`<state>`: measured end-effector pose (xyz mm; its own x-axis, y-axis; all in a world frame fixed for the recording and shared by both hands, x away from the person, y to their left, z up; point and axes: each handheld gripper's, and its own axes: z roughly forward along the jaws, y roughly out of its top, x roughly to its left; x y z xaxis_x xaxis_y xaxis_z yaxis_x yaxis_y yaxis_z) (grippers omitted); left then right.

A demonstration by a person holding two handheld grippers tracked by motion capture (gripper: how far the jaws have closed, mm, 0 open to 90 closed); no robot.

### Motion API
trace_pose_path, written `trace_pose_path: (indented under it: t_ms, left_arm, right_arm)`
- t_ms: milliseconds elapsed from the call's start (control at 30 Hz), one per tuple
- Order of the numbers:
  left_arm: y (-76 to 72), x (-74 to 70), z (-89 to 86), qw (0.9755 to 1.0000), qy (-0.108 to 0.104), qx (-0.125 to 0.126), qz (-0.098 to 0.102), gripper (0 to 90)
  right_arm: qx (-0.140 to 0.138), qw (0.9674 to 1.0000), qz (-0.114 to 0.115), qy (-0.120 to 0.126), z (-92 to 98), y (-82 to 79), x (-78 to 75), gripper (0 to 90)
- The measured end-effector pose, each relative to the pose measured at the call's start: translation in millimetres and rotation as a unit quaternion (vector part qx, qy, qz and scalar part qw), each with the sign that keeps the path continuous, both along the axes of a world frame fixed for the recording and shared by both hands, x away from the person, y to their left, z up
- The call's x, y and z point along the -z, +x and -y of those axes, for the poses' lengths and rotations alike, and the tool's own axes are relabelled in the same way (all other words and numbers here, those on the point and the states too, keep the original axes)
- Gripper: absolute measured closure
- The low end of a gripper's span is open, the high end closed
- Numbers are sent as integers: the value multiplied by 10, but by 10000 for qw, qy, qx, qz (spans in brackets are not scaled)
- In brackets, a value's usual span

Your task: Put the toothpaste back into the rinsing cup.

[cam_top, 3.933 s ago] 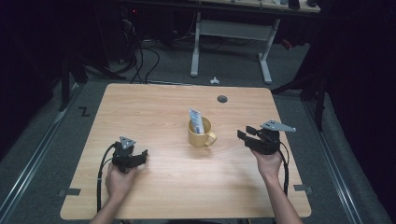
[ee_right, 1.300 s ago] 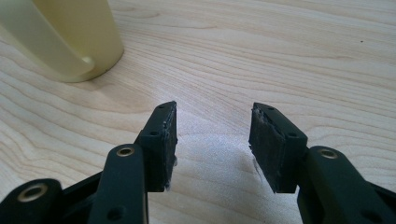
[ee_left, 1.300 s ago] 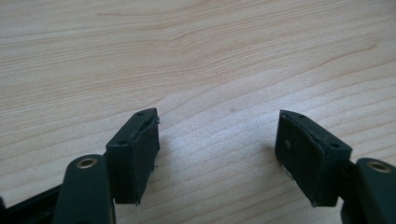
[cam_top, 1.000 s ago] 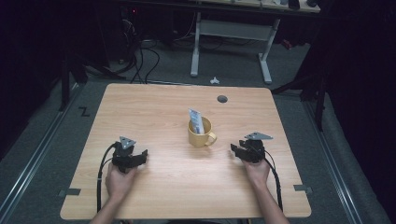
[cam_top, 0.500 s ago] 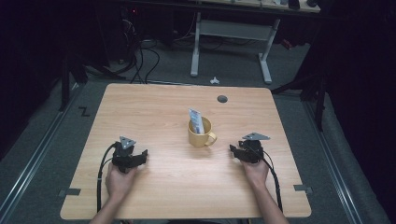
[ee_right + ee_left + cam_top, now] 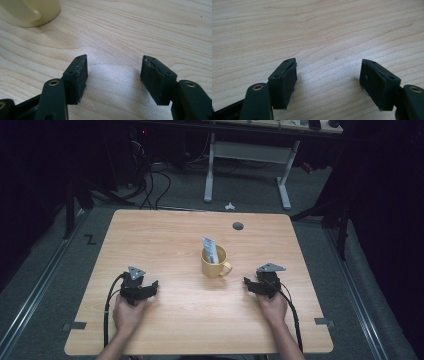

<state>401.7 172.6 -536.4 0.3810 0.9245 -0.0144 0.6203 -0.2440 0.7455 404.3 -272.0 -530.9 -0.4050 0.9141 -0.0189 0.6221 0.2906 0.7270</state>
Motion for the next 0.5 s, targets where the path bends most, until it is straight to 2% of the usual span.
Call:
trace_pose_path:
  t_ms: [500]
  left_arm:
    - [1, -1, -4, 10000, -16, 14, -5, 302]
  right_arm:
    - [42, 10000, -14, 3, -7, -7, 0, 370]
